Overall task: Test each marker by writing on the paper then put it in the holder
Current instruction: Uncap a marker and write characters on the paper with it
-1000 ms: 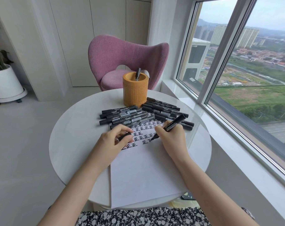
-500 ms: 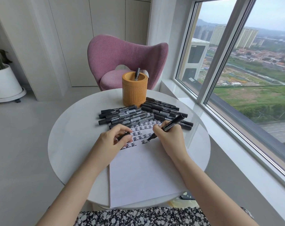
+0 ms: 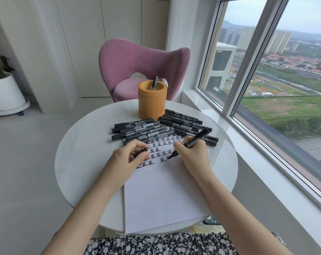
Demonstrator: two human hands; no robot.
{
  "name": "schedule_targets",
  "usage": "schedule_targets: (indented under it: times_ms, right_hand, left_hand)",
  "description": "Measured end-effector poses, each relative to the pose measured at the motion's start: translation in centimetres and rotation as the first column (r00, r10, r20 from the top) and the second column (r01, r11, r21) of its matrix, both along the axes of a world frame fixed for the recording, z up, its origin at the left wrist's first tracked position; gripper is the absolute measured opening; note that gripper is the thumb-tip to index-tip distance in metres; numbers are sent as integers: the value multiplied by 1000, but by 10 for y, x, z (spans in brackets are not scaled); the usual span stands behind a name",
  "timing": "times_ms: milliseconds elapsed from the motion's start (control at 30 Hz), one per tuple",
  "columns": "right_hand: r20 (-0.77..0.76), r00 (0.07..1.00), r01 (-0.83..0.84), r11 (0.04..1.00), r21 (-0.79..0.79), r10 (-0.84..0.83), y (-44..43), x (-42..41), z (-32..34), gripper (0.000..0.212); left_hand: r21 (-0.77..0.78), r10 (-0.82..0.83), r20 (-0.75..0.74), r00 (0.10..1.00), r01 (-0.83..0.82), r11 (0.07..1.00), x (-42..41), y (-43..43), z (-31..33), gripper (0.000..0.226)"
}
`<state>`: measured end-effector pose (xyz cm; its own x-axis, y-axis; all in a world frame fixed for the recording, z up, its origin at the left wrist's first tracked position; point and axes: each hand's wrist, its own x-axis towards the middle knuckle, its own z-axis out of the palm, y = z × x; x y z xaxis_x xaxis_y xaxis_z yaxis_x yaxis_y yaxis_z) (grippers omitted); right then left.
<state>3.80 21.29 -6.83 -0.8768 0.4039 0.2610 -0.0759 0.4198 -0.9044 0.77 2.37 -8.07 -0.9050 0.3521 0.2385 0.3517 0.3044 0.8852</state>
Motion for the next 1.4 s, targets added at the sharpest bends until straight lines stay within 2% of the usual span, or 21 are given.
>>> schedule_targets:
  times_ms: [1000, 1133, 1233, 1333, 1400]
  right_hand:
    - [-18, 1000, 24, 1000, -10, -24, 1, 1, 1, 26]
    - [-13, 999, 37, 993, -111, -38, 3, 1, 3, 24]
    - [-43, 999, 12, 978, -210, -21, 4, 1, 4, 32]
    - [-79, 994, -90, 956, -279, 71, 5, 3, 10, 36]
    - [-98, 984, -168, 946, -276, 146, 4, 5, 16, 48]
  left_hand:
    - [21, -3, -20, 1000, 4, 1000, 0, -1, 1, 15]
    - [42, -6, -12, 1000, 7, 999, 0, 0, 2, 19]
    - [74, -1, -26, 1000, 3, 997, 2, 0, 4, 18]
    - [110, 23, -46, 999, -18, 994, 3, 0, 7, 20]
    - [146, 27, -28, 999, -22, 989, 3, 1, 9, 19]
